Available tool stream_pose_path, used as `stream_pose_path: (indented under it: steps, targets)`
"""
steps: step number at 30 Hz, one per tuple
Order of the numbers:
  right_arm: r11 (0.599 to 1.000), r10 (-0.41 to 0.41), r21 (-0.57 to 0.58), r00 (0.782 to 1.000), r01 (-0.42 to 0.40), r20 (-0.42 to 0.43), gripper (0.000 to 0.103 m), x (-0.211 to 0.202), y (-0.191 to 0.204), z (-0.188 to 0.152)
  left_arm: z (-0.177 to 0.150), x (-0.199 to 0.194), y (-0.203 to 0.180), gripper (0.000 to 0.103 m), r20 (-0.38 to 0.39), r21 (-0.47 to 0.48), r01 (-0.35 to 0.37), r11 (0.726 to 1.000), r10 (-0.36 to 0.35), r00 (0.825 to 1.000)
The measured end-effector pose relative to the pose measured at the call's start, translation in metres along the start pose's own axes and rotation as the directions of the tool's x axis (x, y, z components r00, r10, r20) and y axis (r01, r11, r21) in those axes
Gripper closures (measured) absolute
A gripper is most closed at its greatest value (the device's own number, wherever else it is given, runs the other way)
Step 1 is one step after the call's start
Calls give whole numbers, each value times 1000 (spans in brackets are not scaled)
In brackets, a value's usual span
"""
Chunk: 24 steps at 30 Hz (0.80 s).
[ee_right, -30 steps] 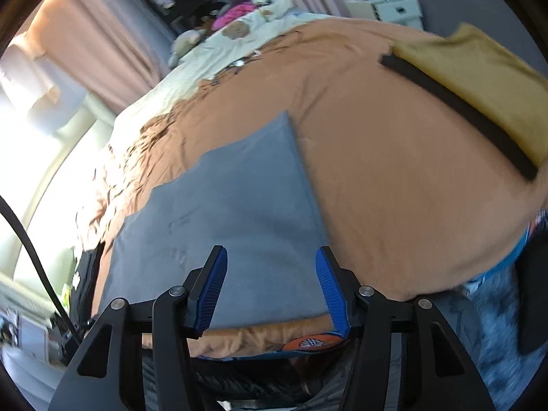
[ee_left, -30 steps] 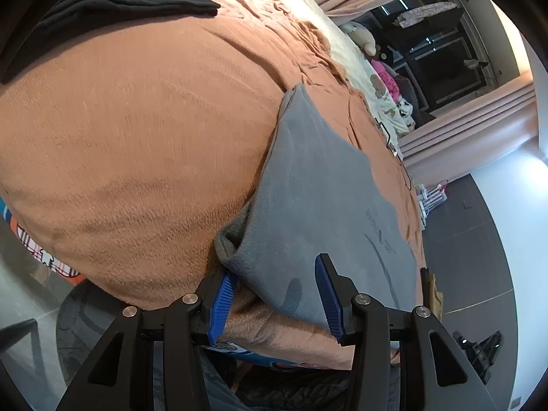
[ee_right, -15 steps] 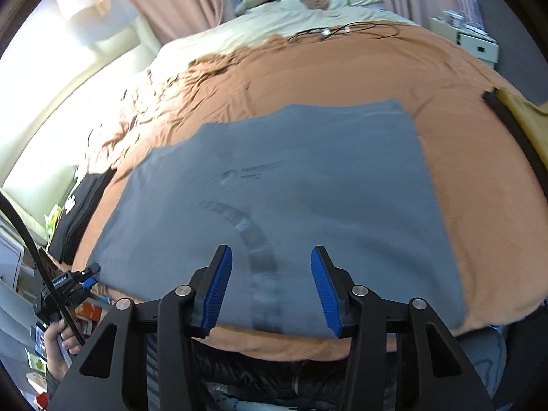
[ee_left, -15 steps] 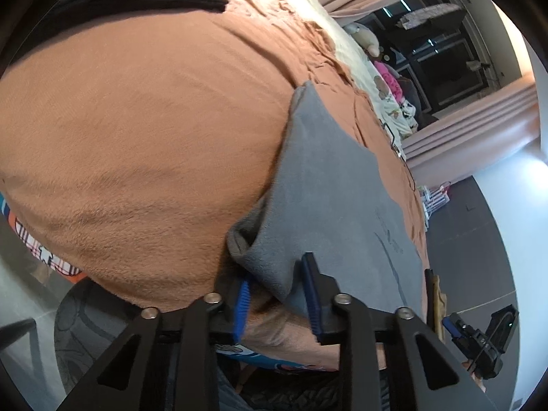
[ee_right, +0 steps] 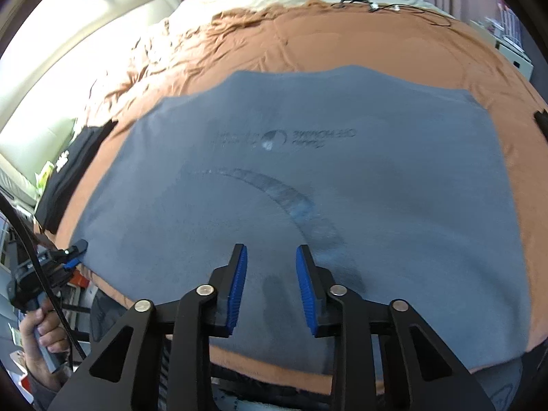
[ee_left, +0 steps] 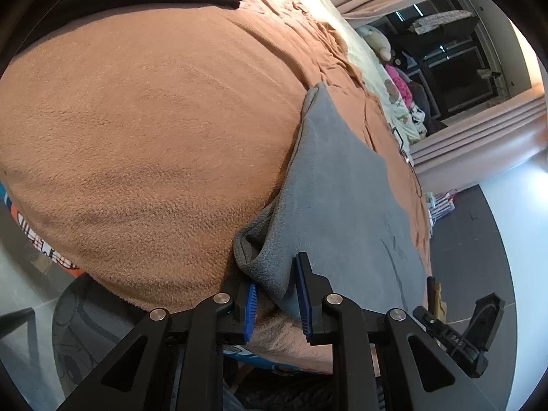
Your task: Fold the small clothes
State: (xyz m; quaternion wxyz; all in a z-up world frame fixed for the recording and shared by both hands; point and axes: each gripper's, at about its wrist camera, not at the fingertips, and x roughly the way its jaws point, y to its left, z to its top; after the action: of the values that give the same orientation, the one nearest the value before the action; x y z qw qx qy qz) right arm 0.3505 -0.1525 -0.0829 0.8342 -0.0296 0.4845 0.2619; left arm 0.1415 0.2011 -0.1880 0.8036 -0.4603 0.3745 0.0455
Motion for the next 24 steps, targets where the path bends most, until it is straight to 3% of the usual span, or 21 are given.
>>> stream_pose_path:
  steps: [6,24]
  targets:
    - [999,-18,-50,999,16,-39,87,32,12,18,-1,-1,-2,82,6,-32,-20,999,21,1000]
    - [993,-103,-67,992,98,-76,87,117,26,109,-8,-2,3,84,43,-124,-3,992,8,999]
